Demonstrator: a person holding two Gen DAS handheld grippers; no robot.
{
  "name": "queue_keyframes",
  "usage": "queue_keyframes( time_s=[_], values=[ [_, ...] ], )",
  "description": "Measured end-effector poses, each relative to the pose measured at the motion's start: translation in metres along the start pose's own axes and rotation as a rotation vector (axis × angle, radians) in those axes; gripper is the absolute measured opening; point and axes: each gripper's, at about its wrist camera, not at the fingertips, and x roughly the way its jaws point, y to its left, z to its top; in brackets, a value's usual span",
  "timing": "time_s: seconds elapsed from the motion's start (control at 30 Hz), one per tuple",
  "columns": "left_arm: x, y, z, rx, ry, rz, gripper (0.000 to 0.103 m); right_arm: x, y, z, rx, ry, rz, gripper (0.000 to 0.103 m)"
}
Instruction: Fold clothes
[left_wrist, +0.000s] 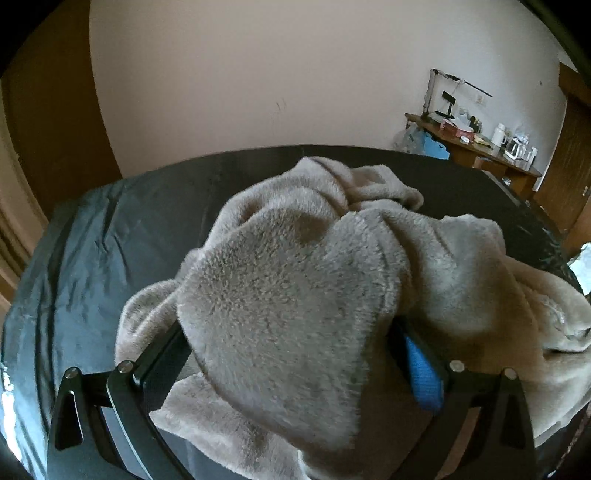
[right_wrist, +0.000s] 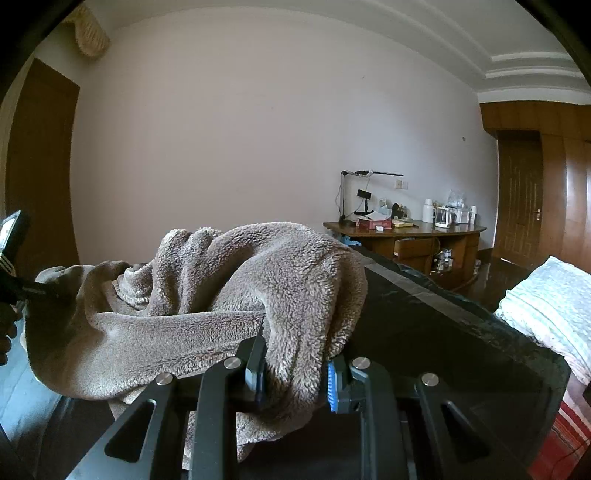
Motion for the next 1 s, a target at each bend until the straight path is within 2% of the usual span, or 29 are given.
queue_keyframes(
  time_s=[0.07, 0.2, 0.33, 0.4, 0.5, 0.8, 1.0],
  values=[
    [0.005, 0.001, -0.004, 0.002, 0.014, -0.013, 0.099, -0.002, -0.001, -0.002, -0.005, 0.001, 0.003, 0.023],
    [0.01, 0.001, -0.013, 0.012, 0.052, -0.045, 0.075, -0.001, 0.0, -0.002, -0.006, 0.006, 0.005, 0.023],
    [-0.001, 0.004, -0.021, 0.016, 0.042, -0.062, 0.058, 0.001, -0.001, -0.001, -0.007, 0.007, 0.002, 0.023],
    [-0.009, 0.004, -0.025, 0.001, 0.028, -0.069, 0.045, 0.001, -0.001, -0.001, -0.007, 0.008, -0.001, 0.023],
    [-0.02, 0.007, -0.03, -0.039, 0.003, -0.089, 0.035, 0.0, -0.001, -0.001, -0.011, 0.006, -0.002, 0.023],
    [-0.079, 0.025, -0.043, -0.163, -0.154, -0.112, 0.029, 0.004, 0.006, 0.001, -0.033, 0.018, -0.017, 0.023],
    [-0.149, 0.068, -0.056, -0.211, -0.318, -0.169, 0.029, 0.002, 0.019, -0.001, -0.072, 0.015, -0.001, 0.023]
  ],
)
